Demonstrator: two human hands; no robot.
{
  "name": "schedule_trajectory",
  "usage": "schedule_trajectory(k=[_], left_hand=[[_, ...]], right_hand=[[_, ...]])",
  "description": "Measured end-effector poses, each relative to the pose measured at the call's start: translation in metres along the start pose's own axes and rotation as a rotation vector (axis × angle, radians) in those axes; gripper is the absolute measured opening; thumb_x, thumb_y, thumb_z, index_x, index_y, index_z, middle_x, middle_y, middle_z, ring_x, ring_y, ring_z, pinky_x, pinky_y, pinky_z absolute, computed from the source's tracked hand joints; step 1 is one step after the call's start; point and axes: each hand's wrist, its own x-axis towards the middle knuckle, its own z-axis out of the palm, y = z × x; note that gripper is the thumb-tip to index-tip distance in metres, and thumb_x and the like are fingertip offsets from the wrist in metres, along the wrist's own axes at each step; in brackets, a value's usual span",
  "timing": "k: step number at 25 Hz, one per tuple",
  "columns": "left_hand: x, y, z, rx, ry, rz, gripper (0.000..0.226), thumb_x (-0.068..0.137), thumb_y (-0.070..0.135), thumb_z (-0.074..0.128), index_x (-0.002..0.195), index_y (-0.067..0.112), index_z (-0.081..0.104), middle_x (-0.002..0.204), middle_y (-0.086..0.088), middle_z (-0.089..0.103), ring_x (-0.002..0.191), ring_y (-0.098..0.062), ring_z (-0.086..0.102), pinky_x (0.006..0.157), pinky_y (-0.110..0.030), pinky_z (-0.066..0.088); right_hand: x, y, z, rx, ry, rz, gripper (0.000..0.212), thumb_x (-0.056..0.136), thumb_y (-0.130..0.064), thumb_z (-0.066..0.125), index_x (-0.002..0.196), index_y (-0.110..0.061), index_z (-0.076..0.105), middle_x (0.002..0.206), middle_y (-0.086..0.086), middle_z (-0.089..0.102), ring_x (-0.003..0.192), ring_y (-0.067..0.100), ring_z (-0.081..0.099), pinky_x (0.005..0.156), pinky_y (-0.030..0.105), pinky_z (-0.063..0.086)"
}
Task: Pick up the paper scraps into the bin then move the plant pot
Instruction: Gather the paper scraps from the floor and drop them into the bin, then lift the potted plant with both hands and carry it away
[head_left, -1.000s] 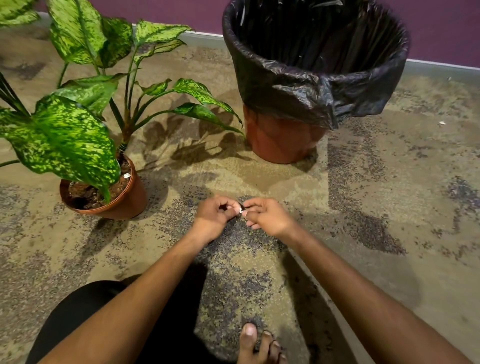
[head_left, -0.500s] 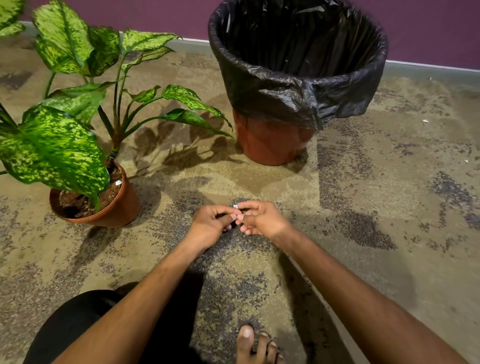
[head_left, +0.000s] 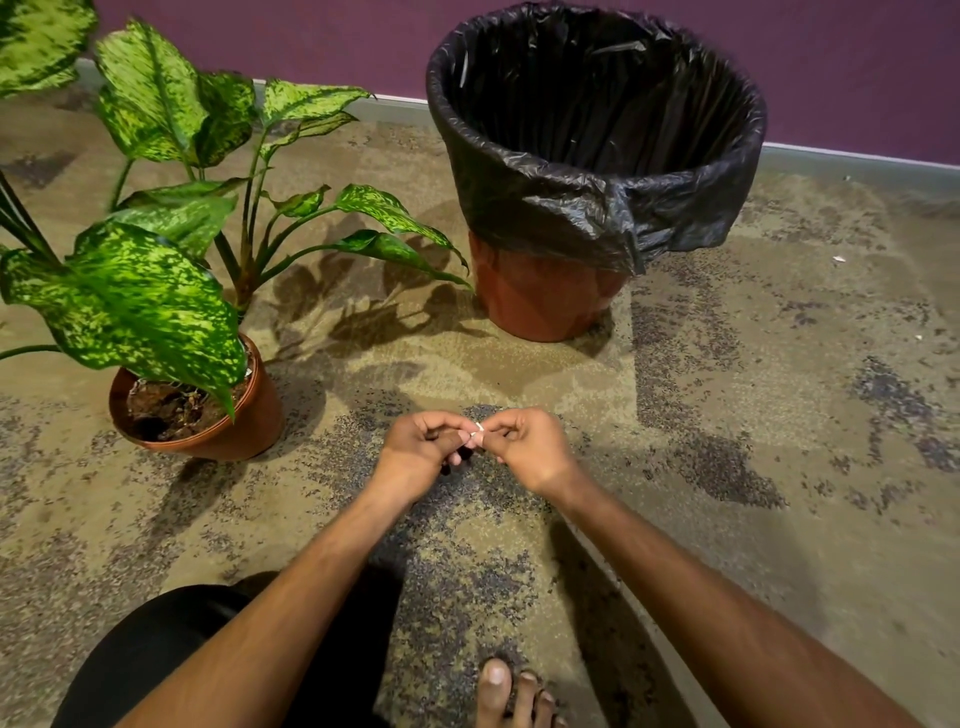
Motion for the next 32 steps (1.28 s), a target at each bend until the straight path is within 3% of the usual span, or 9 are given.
schedule_trajectory(k=[5,7,10,12,15,20,22,26,32], left_hand=[[0.0,0.002,0.001,-0.039,0.064,0.094,0.023,0.084,0.001,0.067,0.093,0.02,0.074,0.095,-0.002,0.075,0.072,-0.017,0.065,0.061,-0.019,0.053],[0.002,-0.001,-0.005,0.244,0.11,0.155,0.025,0.086,0.01,0.067,0.102,0.03,0.071,0.108,0.011,0.07,0.082,-0.009,0.065,0.064,-0.011,0.05],[0.006,-0.005,-0.014,0.674,0.144,0.226,0.032,0.088,0.017,0.065,0.115,0.034,0.062,0.119,0.018,0.057,0.091,0.005,0.056,0.077,0.001,0.042],[0.008,-0.009,-0.018,0.789,0.147,0.255,0.035,0.089,0.019,0.064,0.122,0.028,0.058,0.127,0.012,0.054,0.107,0.001,0.049,0.102,-0.016,0.035],[0.007,-0.012,-0.024,0.896,0.173,0.312,0.036,0.09,0.021,0.062,0.126,0.02,0.056,0.136,0.003,0.051,0.129,-0.015,0.042,0.113,-0.032,0.02],[0.002,-0.006,-0.033,0.969,0.235,0.42,0.034,0.09,0.025,0.062,0.122,0.014,0.061,0.133,-0.004,0.055,0.13,-0.023,0.042,0.113,-0.039,0.021],[0.0,-0.004,-0.037,0.976,0.237,0.403,0.035,0.089,0.024,0.062,0.122,0.013,0.06,0.133,-0.006,0.054,0.129,-0.024,0.043,0.115,-0.042,0.027],[0.001,-0.003,-0.048,0.984,0.247,0.424,0.033,0.087,0.019,0.065,0.118,0.01,0.064,0.126,-0.009,0.06,0.123,-0.024,0.049,0.11,-0.037,0.035],[0.006,0.009,-0.074,0.978,0.183,0.392,0.038,0.087,0.02,0.065,0.123,0.01,0.06,0.132,-0.009,0.054,0.125,-0.025,0.047,0.107,-0.036,0.035]], right_hand=[[-0.006,-0.015,-0.012,-0.063,0.038,-0.039,0.008,0.09,-0.021,0.064,0.087,-0.021,0.071,0.063,-0.001,0.062,0.049,0.014,0.043,0.045,0.03,0.035],[-0.005,-0.036,-0.029,-0.181,0.035,-0.098,0.009,0.092,-0.022,0.061,0.09,-0.023,0.07,0.074,-0.003,0.065,0.055,0.014,0.05,0.048,0.035,0.044],[-0.006,-0.086,-0.064,-0.43,0.156,-0.401,0.011,0.092,-0.022,0.06,0.095,-0.02,0.07,0.081,-0.014,0.06,0.068,0.001,0.054,0.062,0.019,0.045],[-0.01,-0.125,-0.086,-0.514,0.297,-0.69,0.012,0.092,-0.018,0.061,0.096,-0.014,0.072,0.082,-0.01,0.061,0.07,0.004,0.055,0.065,0.015,0.042],[-0.012,-0.169,-0.118,-0.558,0.533,-0.914,0.015,0.092,-0.021,0.062,0.093,-0.011,0.073,0.082,0.0,0.068,0.071,0.01,0.059,0.063,0.02,0.045],[0.005,-0.204,-0.164,-0.699,0.769,-0.707,0.034,0.094,-0.043,0.052,0.102,-0.018,0.073,0.096,0.0,0.072,0.083,0.013,0.065,0.077,0.03,0.052],[0.015,-0.205,-0.175,-0.811,0.795,-0.594,0.036,0.093,-0.045,0.052,0.106,-0.018,0.071,0.102,0.003,0.073,0.092,0.021,0.067,0.087,0.04,0.052],[0.025,-0.2,-0.177,-0.87,0.816,-0.49,0.033,0.092,-0.042,0.055,0.103,-0.015,0.071,0.101,0.008,0.072,0.093,0.026,0.066,0.086,0.042,0.051],[0.014,-0.188,-0.125,-0.687,0.722,-0.928,0.022,0.094,-0.02,0.054,0.102,-0.008,0.07,0.095,0.009,0.07,0.083,0.023,0.066,0.071,0.038,0.053]])
